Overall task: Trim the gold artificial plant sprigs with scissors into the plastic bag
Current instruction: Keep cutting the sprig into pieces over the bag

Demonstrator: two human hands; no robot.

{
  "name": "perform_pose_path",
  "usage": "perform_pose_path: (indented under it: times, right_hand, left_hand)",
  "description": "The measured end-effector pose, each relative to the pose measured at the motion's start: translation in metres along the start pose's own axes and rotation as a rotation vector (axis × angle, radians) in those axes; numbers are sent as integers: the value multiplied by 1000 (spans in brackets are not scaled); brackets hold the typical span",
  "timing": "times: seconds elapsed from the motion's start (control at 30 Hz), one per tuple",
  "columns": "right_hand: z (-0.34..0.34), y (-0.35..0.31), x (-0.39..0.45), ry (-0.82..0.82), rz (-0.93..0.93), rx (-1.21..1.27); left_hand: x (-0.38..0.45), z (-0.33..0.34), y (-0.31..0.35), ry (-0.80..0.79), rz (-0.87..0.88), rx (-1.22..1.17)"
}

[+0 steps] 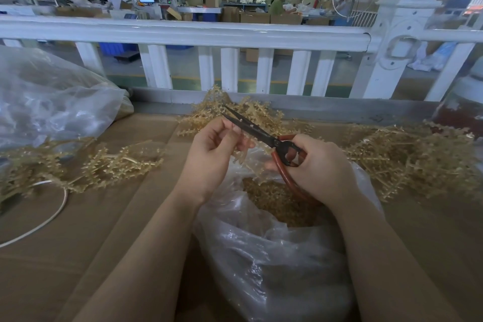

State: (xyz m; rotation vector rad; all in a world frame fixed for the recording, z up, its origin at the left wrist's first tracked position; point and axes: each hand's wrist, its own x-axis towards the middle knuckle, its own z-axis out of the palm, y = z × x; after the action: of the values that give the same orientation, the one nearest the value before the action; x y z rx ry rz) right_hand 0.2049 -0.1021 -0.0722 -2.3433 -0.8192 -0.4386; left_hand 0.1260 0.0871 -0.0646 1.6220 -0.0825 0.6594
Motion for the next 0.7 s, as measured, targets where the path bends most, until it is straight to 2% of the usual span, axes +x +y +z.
perform_pose_path:
  times: [0.33,0.7]
  right_hand:
    - [-3,-3,-1,28,-17,-46]
    - [-3,-6,-1,-4,-6,92]
  left_hand:
    - [-2,1,3,-53,69,115]
    - [-2,2,5,-84,79,87]
